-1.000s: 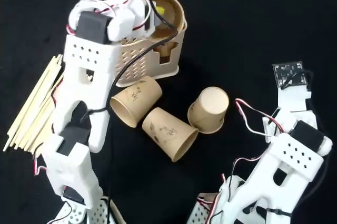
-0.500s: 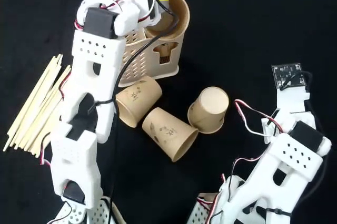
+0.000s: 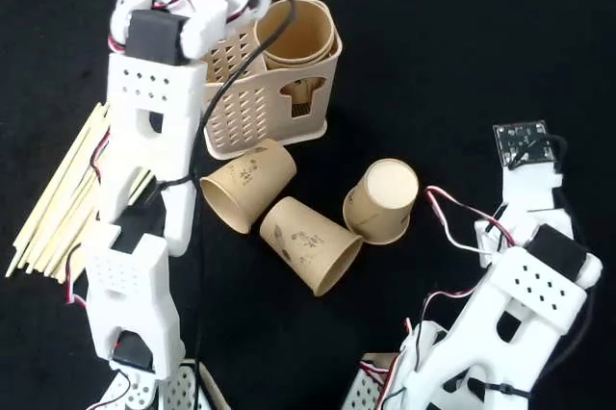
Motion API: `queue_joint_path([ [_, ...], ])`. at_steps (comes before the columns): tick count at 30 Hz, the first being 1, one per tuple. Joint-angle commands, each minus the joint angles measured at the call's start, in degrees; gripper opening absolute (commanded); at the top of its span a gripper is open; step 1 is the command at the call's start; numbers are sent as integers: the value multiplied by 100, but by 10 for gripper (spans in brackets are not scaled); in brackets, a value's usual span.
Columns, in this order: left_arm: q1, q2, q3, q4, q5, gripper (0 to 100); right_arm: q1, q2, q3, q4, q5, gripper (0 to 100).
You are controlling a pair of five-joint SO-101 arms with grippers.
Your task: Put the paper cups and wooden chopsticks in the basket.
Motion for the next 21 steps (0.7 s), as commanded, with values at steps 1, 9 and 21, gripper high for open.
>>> queue_joint_path([
  [1, -154, -378, -1253, 1574, -1134, 230, -185, -110, -716, 53, 176, 216],
  [9, -1341, -668, 75, 2224, -2831, 230, -1503, -541, -1727, 1415, 1943, 219],
  [21, -2387, -3666, 4207, 2092, -4281, 230, -4431, -3196, -1560, 3288, 2180, 217],
])
